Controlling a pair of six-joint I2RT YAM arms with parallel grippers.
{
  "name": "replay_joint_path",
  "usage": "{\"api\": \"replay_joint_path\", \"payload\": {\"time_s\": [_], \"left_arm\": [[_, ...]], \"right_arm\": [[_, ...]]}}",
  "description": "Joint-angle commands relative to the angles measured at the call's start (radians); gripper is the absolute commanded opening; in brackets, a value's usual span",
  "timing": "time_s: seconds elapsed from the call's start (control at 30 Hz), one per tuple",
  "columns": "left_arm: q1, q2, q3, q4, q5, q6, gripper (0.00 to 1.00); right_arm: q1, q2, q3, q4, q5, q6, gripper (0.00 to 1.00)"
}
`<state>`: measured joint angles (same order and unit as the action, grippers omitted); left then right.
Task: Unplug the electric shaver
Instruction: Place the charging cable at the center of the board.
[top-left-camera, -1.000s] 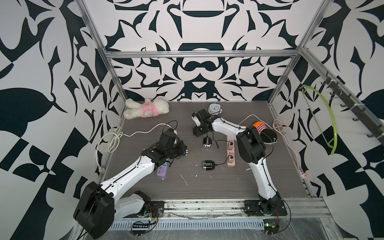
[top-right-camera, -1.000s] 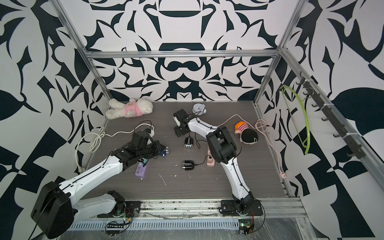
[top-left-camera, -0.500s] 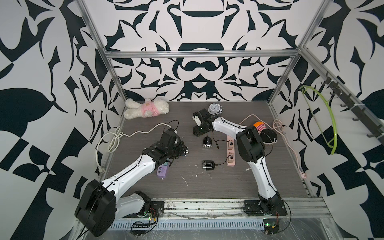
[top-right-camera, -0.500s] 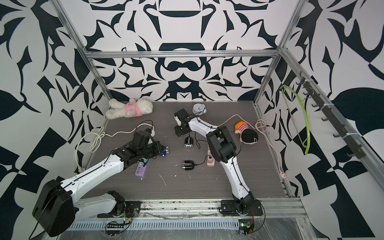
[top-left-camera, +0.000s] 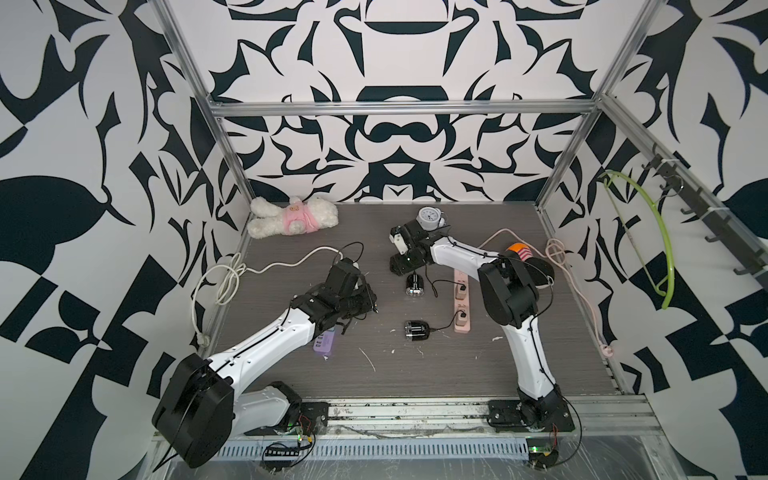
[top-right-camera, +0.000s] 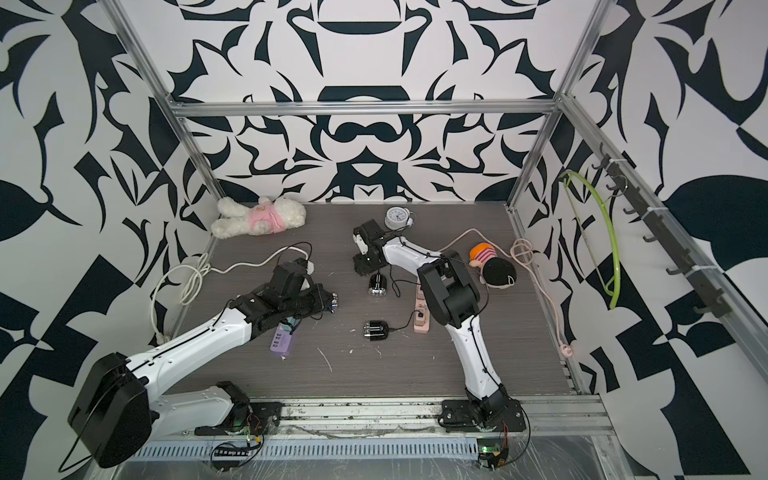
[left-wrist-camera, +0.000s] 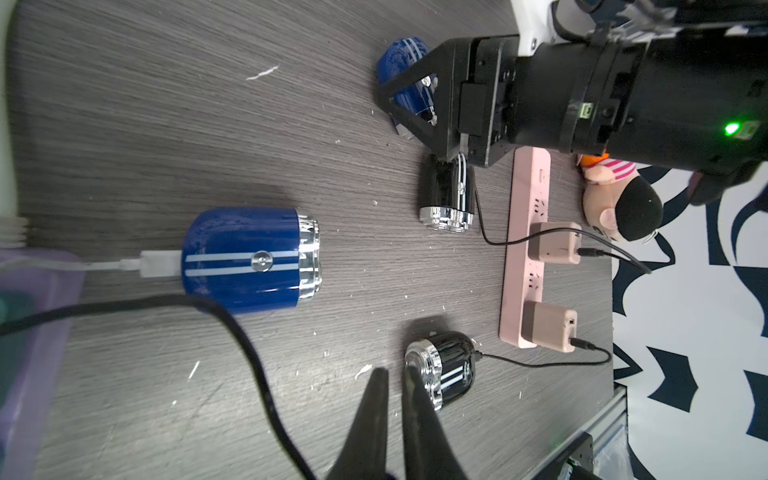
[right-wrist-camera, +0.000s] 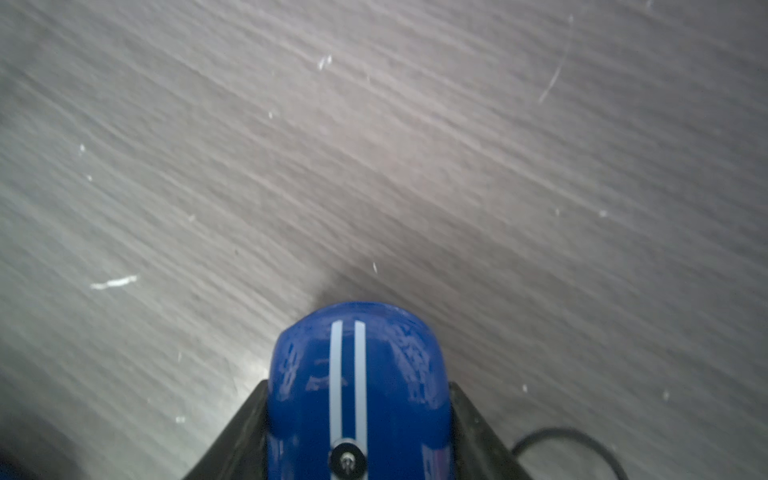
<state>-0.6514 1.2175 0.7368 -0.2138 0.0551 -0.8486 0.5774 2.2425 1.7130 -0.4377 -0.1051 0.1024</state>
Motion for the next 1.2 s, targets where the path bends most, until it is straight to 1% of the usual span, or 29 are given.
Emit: {"api": "replay_joint_path", "payload": {"time_s": [0.0,0.07,0.1,0.2,0.27,0.33,0.47,0.5,0.57,0.7,0.8,0.87,0.93,1.0,1.03,1.13,1.17], "left_arm": [[-0.016,0.017,0.032,-0.012,-0.021,0.002,0.2],[-0.028,0.03,0.037,-0.012,-0.023,0.002,0.24],[-0.034,0.039,0.038,-0.014,-0.024,0.001,0.28],[-0.051,0.065,0.044,-0.022,-0.023,0.0,0.49],[-0.062,0.09,0.058,-0.05,-0.021,0.017,0.56],[-0.072,0.086,0.075,-0.095,-0.07,0.011,0.58],[-0.076,0.065,0.072,-0.108,-0.09,0.011,0.65],[-0.076,0.031,0.069,-0.113,-0.094,0.009,0.67],[-0.076,0.008,0.072,-0.131,-0.109,0.002,0.69],[-0.076,-0.044,0.063,-0.139,-0.117,-0.003,0.68],[-0.076,-0.09,0.062,-0.158,-0.142,-0.009,0.68],[-0.076,-0.132,0.071,-0.199,-0.182,-0.007,0.73],[-0.075,-0.18,0.075,-0.252,-0.25,-0.013,0.75],[-0.074,-0.234,0.065,-0.294,-0.339,-0.025,0.84],[-0.073,-0.265,0.054,-0.308,-0.382,-0.027,0.92],[-0.041,-0.36,0.007,-0.327,-0.435,-0.044,0.93],[-0.016,-0.389,-0.011,-0.334,-0.437,-0.058,0.93]], "right_arm": [[-0.005,-0.072,-0.016,0.019,-0.014,-0.017,0.54],[-0.004,-0.087,-0.03,0.023,-0.012,-0.023,0.55],[-0.005,-0.096,-0.038,0.029,-0.015,-0.026,0.56],[-0.005,-0.126,-0.067,0.053,-0.03,-0.029,0.58],[-0.006,-0.144,-0.077,0.057,-0.036,-0.033,0.59],[-0.008,-0.162,-0.089,0.064,-0.034,-0.032,0.6],[-0.01,-0.169,-0.083,0.065,-0.041,-0.035,0.63],[-0.01,-0.161,-0.071,0.054,-0.048,-0.037,0.63],[-0.011,-0.14,-0.048,0.041,-0.042,-0.039,0.64],[-0.014,-0.092,-0.003,0.023,-0.027,-0.046,0.64],[-0.013,-0.083,0.014,0.022,-0.026,-0.05,0.64],[-0.014,-0.1,0.006,0.036,-0.029,-0.054,0.64],[-0.014,-0.131,-0.012,0.04,-0.03,-0.051,0.64],[-0.009,-0.178,-0.052,0.063,-0.045,-0.036,0.64],[-0.003,-0.207,-0.084,0.083,-0.05,-0.026,0.64],[0.04,-0.295,-0.189,0.149,-0.047,-0.016,0.64],[0.061,-0.318,-0.215,0.16,-0.046,-0.015,0.64]]}}
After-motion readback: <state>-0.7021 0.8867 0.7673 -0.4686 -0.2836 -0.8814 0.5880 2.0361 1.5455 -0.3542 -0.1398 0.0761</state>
